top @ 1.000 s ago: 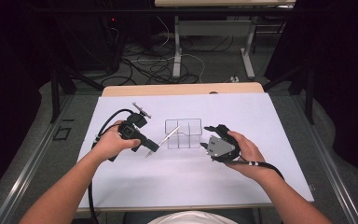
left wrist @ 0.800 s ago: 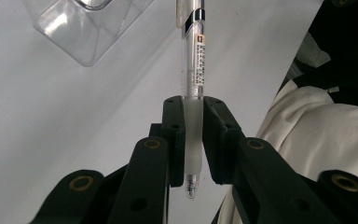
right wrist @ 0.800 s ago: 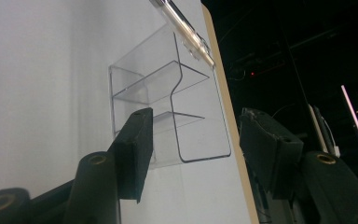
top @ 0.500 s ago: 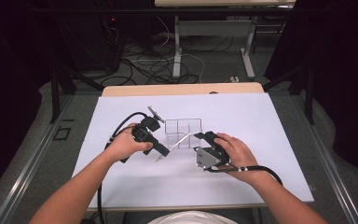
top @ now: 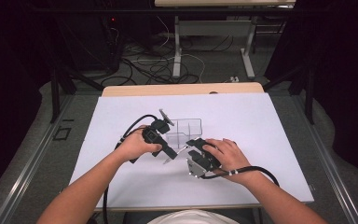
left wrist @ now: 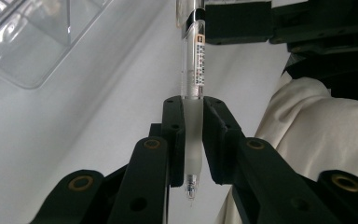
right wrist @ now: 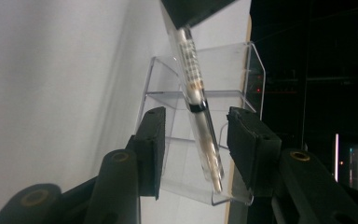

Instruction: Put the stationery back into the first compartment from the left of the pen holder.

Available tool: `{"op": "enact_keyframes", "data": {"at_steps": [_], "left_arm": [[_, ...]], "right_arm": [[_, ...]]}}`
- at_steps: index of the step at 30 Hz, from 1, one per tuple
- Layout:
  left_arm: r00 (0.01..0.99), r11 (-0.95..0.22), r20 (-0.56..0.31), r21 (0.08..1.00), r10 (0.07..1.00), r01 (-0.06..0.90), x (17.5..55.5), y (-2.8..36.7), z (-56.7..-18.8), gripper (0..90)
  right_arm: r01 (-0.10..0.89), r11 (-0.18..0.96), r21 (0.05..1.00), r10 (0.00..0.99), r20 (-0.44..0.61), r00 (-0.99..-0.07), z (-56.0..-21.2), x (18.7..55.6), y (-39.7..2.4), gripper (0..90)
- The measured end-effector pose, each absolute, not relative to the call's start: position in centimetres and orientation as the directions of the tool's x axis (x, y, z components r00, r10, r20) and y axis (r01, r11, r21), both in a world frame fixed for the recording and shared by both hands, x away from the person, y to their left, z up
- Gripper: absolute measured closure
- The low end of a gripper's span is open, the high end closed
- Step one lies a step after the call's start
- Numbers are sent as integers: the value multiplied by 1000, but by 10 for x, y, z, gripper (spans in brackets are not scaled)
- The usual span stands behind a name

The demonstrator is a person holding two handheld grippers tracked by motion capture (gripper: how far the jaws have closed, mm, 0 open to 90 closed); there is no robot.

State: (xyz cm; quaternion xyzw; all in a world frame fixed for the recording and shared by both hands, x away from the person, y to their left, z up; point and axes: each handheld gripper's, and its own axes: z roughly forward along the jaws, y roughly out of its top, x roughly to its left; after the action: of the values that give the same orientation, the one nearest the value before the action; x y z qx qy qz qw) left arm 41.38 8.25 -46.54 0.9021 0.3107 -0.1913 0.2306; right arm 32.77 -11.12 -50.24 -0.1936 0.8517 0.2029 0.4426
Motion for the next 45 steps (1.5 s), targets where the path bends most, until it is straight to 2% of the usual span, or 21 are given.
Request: {"op": "enact_keyframes", "data": {"at_steps": [5,15,22,34,45], "left_arm": [[740,-712,-488,292,464,639,412,76,-465,799],[733,-718,-491,270,471,642,411,72,-467,799],[733,-719,-496,271,466,640,410,71,-470,799],[732,-712,-500,283,462,643,409,72,-469,796],[739,-647,-465,377,487,663,408,93,-465,618]], "right_arm": [[-548,833,79,-251,-829,-500,-504,329,-104,594],[-578,816,-31,-347,-826,-445,-514,322,-94,686],[-587,807,-61,-373,-823,-428,-516,321,-88,775],[-576,815,-55,-360,-828,-430,-514,319,-88,794],[-581,813,-47,-355,-831,-429,-513,319,-88,795]]}}
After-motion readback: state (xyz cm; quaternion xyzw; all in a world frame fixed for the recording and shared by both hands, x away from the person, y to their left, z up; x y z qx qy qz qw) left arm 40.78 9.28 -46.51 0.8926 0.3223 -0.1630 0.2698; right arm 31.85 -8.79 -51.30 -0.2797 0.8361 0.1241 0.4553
